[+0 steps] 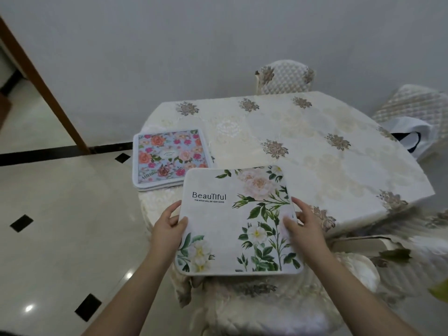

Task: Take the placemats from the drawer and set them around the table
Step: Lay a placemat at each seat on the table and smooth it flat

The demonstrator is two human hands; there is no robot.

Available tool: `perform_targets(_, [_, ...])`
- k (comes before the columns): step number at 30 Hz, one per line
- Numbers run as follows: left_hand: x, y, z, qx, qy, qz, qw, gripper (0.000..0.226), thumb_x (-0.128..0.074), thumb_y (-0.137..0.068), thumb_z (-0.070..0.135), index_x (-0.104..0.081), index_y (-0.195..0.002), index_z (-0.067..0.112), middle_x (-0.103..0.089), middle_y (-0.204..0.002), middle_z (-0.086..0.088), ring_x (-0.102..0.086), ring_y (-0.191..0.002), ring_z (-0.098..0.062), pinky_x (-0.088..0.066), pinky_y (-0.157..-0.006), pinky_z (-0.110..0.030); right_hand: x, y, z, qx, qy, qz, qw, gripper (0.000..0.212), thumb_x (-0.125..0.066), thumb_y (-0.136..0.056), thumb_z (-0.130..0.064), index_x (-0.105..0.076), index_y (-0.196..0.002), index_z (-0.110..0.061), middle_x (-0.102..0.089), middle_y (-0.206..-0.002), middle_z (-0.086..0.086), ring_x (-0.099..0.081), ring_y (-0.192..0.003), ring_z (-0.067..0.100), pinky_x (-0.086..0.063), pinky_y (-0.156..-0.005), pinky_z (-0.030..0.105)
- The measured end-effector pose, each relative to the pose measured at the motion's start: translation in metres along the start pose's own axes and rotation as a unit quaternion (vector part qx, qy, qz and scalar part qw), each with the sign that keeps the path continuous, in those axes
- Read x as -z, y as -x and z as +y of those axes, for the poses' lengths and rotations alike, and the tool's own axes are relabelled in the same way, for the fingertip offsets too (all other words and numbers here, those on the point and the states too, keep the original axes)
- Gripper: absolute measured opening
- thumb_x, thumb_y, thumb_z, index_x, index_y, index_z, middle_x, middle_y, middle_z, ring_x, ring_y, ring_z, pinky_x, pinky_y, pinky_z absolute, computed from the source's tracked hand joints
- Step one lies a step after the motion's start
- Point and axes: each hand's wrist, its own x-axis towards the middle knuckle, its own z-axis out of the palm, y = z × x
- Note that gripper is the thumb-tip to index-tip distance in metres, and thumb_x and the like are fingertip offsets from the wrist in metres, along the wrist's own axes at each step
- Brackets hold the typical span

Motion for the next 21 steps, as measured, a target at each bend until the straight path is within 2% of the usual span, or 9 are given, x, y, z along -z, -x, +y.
perform_targets(4, [-0.001, -0.005, -0.008, 0.007, 0.004, 0.011, 1.000, 0.044, -0.060, -0.096, 0.005, -0.057, -0.134, 0.028, -0.078, -0.095, -0.001, -0.076, -0.081, -0.021, -0.062, -0.067, -0.039, -0.006, -0.015, 0.002, -0.006, 0.014, -0.011, 1.000, 0.050, -0.059, -0.098, -0.013, -0.049, -0.132, -0.047, -0.066, -0.111, 0.005, -0.070, -0.089, 0.021, -0.060, -0.058, 0.035])
perform_targets(8, [-0.007, -0.007, -0.010, -0.001, -0.016, 0.033, 0.999, 0.044, -0.061, -0.096, 0.008, -0.056, -0.133, 0.032, -0.078, -0.092, 0.004, -0.076, -0.078, -0.017, -0.062, -0.063, -0.032, -0.006, -0.028, 0.010, -0.003, 0.031, -0.022, 0.999, 0.049, -0.058, -0.098, -0.016, -0.047, -0.133, -0.049, -0.062, -0.116, 0.006, -0.068, -0.094, 0.023, -0.061, -0.060, 0.037])
perform_targets(11, [-0.022, -0.009, -0.015, 0.003, -0.038, 0.054, 0.998, 0.046, -0.061, -0.096, 0.012, -0.052, -0.137, 0.032, -0.078, -0.095, 0.003, -0.076, -0.079, -0.016, -0.062, -0.072, -0.040, 0.002, -0.043, 0.016, -0.008, 0.042, -0.029, 0.999, 0.048, -0.059, -0.098, -0.019, -0.046, -0.132, -0.051, -0.061, -0.118, 0.004, -0.067, -0.097, 0.022, -0.061, -0.064, 0.040])
perform_targets(15, [-0.048, -0.015, -0.022, 0.007, -0.083, 0.075, 0.994, 0.045, -0.061, -0.096, 0.015, -0.054, -0.136, 0.034, -0.077, -0.094, 0.007, -0.075, -0.076, -0.011, -0.061, -0.071, -0.038, 0.014, -0.070, 0.029, -0.018, 0.045, -0.036, 0.998, 0.047, -0.057, -0.099, -0.020, -0.045, -0.129, -0.053, -0.064, -0.112, -0.001, -0.069, -0.090, 0.016, -0.058, -0.056, 0.028])
perform_targets(19, [-0.082, -0.029, -0.028, 0.010, -0.110, 0.089, 0.990, 0.047, -0.059, -0.096, 0.014, -0.053, -0.138, 0.033, -0.077, -0.099, 0.006, -0.074, -0.083, -0.013, -0.060, -0.082, -0.043, 0.026, -0.104, 0.045, -0.024, 0.053, -0.051, 0.997, 0.044, -0.055, -0.100, -0.020, -0.041, -0.134, -0.044, -0.063, -0.110, -0.003, -0.068, -0.087, 0.014, -0.055, -0.054, 0.024])
perform_targets(21, [-0.100, -0.036, -0.030, 0.011, -0.117, 0.096, 0.988, 0.047, -0.059, -0.097, 0.013, -0.052, -0.140, 0.030, -0.076, -0.103, 0.002, -0.073, -0.088, -0.014, -0.059, -0.085, -0.043, 0.032, -0.123, 0.051, -0.030, 0.063, -0.061, 0.996, 0.044, -0.053, -0.100, -0.022, -0.039, -0.137, -0.039, -0.062, -0.112, -0.002, -0.066, -0.090, 0.014, -0.054, -0.058, 0.025])
